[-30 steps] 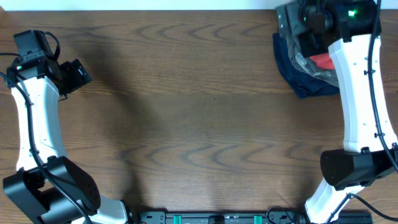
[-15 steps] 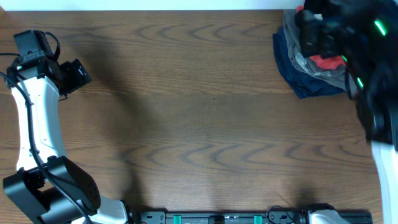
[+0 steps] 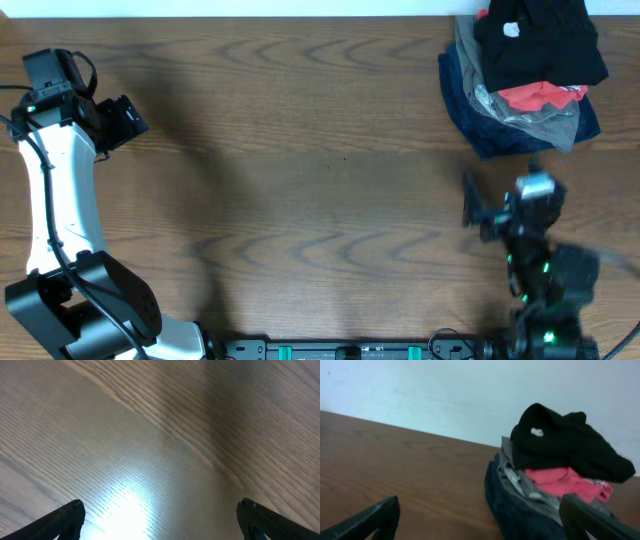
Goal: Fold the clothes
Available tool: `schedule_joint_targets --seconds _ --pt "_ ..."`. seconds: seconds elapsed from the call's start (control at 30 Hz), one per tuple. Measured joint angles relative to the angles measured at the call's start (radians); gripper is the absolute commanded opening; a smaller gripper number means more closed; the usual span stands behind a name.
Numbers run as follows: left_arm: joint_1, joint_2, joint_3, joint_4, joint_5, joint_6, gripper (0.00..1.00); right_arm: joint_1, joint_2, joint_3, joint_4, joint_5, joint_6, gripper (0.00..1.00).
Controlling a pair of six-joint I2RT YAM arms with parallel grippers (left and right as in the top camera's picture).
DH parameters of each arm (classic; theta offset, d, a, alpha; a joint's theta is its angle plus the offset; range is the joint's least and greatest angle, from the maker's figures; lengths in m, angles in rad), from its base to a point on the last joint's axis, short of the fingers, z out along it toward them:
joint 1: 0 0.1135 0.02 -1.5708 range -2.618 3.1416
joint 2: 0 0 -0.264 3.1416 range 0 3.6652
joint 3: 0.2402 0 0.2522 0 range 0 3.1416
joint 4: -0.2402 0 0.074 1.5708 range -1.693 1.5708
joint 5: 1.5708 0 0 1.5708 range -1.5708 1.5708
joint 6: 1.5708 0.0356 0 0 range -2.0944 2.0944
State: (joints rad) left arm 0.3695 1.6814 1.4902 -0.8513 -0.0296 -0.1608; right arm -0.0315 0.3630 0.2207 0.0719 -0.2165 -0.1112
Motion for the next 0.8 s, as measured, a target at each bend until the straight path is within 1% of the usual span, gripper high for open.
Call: schedule_joint_targets --seconds 0.07,0.13,0.27,0.47,0.8 --pt "0.0 0.0 0.0 -0.001 0.0 0.0 0.98 0.0 -0.079 -0.084 0.002 -0.004 0.002 0.99" --pt "0.0 0.0 0.0 -0.001 0.0 0.0 0.98 0.0 -0.117 -0.136 0.0 -0.005 0.002 0.99" --pt "0.0 0.0 0.0 0.0 0.0 0.0 0.98 0.0 -0.185 -0.204 -0.009 -0.01 0.002 0.99" --pt "0.0 0.0 0.0 0.0 0.0 0.0 0.98 0.0 -0.255 -0.212 -0.117 -0.015 0.003 0.99" --pt "0.0 0.0 0.0 0.0 0.0 0.0 0.98 0.0 -0.257 -0.213 -0.121 -0.016 0.003 0.99"
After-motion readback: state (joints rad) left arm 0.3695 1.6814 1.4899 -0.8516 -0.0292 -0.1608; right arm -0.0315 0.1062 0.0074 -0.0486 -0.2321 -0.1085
